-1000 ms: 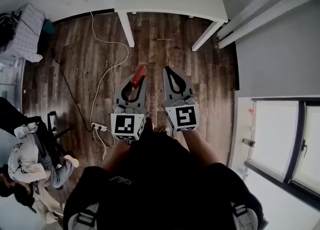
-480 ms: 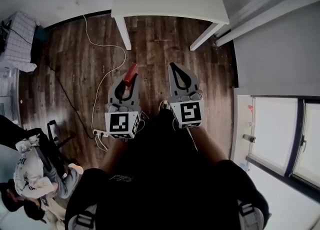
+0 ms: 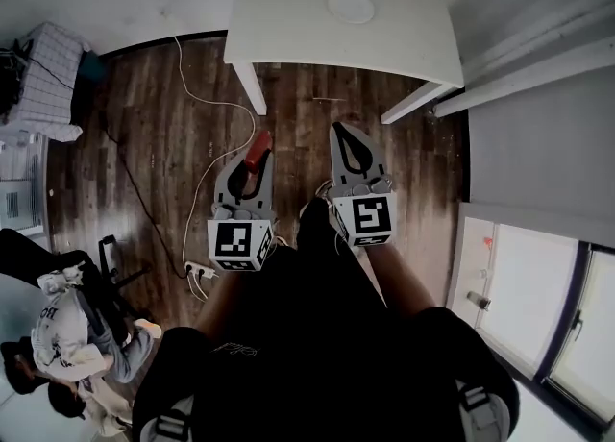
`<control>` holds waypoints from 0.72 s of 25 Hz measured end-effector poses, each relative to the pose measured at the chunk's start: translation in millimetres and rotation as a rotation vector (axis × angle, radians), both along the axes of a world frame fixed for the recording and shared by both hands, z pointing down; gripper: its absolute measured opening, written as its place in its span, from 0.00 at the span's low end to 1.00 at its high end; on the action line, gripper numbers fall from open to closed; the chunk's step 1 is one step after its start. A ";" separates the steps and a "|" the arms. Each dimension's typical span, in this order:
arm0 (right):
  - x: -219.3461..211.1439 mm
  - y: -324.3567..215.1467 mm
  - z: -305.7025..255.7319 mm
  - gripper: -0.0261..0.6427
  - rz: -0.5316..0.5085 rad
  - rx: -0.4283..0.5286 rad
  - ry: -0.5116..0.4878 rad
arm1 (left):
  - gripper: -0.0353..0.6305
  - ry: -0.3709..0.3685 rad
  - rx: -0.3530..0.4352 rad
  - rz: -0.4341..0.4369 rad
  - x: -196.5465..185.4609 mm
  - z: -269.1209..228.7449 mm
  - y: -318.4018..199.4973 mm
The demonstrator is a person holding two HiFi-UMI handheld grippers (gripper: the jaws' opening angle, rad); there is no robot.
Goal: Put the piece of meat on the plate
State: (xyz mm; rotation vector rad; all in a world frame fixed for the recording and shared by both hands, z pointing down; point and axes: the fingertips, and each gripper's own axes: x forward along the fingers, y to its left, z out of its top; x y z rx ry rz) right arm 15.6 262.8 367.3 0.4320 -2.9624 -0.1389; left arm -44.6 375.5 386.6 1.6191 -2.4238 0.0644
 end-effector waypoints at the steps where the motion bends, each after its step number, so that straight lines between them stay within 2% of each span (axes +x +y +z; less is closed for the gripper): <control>1: -6.0 -11.1 0.8 0.07 0.004 -0.005 -0.006 | 0.19 -0.007 -0.008 0.021 -1.7 -0.4 -11.2; 7: -15.6 -79.7 20.3 0.07 0.101 -0.050 0.040 | 0.19 -0.003 -0.068 0.085 -12.8 11.5 -66.3; 12: -9.5 -126.7 30.3 0.07 0.104 -0.068 0.074 | 0.19 -0.001 -0.098 0.110 -19.8 16.1 -116.5; 18: -6.6 -173.2 18.9 0.07 0.125 -0.047 0.047 | 0.19 0.013 -0.121 0.159 -13.0 22.4 -170.9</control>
